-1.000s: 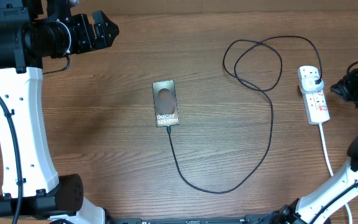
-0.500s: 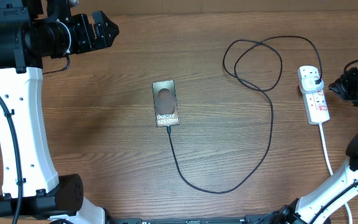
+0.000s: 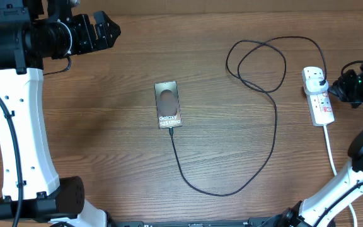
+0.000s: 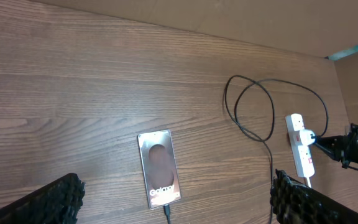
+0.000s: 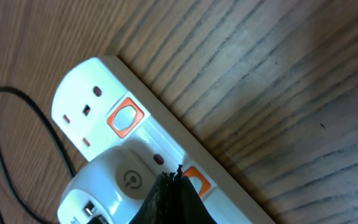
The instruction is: Plug charger to phone and switch on socket
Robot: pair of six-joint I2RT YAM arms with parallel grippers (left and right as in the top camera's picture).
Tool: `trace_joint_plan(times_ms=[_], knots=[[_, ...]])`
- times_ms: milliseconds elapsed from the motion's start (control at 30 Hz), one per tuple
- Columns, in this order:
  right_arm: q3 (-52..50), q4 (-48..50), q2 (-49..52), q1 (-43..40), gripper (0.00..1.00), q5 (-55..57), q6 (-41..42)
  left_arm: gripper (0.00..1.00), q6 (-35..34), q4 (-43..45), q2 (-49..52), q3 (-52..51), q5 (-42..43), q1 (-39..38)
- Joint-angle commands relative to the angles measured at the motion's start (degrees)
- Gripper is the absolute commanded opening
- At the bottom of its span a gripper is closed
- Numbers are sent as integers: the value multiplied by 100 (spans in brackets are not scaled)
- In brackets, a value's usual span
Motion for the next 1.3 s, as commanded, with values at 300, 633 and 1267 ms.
trace_joint_plan(times_ms=[300,633,1267], knots=[[-52,-46,50,149,4,111,236,99,92,4,17,11,-50,-4],[-286,11,50,173,4,109,236,100,92,4,17,11,-50,-4],[-437,85,55,391,4,92,232,100,90,4,17,11,-50,-4]])
